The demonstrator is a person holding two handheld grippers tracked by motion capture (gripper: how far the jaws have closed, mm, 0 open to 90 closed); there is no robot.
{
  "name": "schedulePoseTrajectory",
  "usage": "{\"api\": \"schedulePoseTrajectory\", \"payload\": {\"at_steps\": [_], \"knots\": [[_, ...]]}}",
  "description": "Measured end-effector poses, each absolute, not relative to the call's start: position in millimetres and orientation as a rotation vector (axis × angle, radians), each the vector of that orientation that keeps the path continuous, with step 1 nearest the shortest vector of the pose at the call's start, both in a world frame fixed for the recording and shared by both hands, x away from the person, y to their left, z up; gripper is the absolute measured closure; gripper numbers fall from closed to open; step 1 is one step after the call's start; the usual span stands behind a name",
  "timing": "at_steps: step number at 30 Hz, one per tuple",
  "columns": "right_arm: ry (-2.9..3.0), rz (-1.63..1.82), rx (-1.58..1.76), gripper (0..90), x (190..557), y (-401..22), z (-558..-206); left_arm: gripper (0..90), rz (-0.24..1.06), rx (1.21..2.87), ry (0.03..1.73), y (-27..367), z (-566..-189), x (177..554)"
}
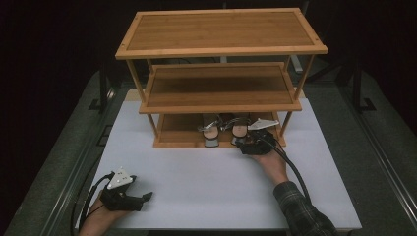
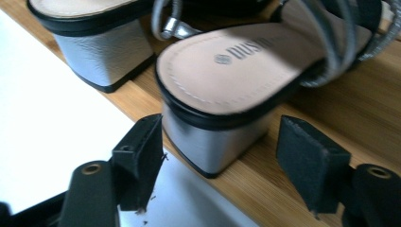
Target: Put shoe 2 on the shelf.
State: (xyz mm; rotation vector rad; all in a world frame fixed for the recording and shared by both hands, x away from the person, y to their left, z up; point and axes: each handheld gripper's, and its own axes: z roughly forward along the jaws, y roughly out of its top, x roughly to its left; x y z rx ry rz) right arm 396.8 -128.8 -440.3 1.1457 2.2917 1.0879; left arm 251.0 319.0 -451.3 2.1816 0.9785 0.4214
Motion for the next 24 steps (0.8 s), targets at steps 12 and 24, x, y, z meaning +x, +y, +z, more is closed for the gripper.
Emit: {"api": "schedulePoseTrajectory", "payload": {"at_steps": [12,24], "knots": [[2.302,1.136,1.241,16.6,385,-160,-428,12.8,0.423,2.181,0.977,319,-451,251],[2.261,1.100,1.236,7.3,345,-196,-419,12.8,0.423,2.180,0.977,319,-451,251]]}}
